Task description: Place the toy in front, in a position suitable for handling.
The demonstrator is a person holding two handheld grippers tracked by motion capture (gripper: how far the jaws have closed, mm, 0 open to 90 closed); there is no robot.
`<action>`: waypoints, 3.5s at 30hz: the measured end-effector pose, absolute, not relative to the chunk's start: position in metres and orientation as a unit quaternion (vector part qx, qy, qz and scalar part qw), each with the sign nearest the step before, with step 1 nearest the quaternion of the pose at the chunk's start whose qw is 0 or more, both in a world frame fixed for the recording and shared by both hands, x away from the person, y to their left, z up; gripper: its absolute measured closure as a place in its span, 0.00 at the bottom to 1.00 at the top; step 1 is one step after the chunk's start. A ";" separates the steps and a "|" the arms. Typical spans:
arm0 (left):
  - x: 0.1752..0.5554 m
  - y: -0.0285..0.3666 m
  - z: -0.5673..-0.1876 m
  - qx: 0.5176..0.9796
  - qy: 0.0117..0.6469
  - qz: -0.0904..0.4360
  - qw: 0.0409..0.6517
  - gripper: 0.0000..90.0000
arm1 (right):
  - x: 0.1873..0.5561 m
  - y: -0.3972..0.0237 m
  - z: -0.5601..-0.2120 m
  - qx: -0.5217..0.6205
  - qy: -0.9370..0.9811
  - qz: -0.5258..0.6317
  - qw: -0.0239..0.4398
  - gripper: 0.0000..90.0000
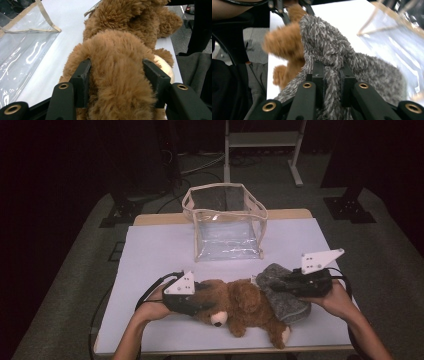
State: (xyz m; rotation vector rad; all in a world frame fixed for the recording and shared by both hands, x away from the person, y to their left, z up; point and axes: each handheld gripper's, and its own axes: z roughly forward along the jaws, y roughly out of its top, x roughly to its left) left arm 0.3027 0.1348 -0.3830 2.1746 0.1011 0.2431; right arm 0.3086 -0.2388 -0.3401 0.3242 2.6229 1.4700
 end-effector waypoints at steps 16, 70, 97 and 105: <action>0.302 0.134 -0.383 0.882 0.040 0.100 0.458 0.51 | 0.320 -0.187 -0.354 0.068 0.893 0.443 0.040 0.87; 0.298 0.125 -0.382 0.884 0.025 0.109 0.454 0.50 | 0.322 -0.150 -0.351 0.056 0.914 0.402 0.007 0.88; 0.299 0.136 -0.385 0.879 0.039 0.095 0.466 0.59 | 0.325 -0.110 -0.336 0.038 0.912 0.406 0.029 0.89; 0.299 0.138 -0.383 0.876 0.043 0.095 0.471 0.59 | 0.327 -0.146 -0.355 0.074 0.914 0.398 0.020 0.89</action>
